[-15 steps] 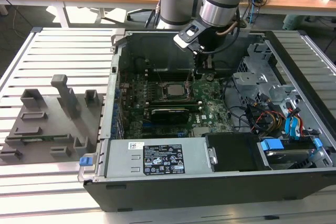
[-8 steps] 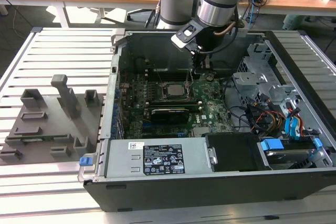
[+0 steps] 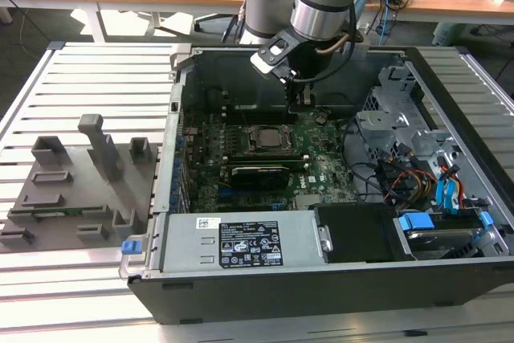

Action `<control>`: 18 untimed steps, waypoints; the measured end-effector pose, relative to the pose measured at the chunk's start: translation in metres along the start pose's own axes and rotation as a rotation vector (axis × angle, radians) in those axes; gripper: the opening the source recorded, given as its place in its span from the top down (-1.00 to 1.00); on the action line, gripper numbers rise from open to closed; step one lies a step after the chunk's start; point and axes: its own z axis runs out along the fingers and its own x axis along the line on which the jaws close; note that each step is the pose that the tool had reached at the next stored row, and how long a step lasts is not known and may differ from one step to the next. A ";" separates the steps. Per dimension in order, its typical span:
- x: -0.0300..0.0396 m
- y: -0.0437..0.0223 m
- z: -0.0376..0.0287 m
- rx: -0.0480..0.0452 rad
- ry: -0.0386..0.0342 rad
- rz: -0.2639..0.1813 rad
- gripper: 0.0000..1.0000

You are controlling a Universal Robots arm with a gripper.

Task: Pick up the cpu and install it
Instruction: 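Close the cpu cover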

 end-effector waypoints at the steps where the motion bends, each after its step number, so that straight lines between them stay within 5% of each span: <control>1: 0.0000 -0.0011 0.0001 0.0001 0.0000 0.000 0.79; 18: 0.0004 -0.0158 0.0021 0.0000 0.0000 0.000 0.79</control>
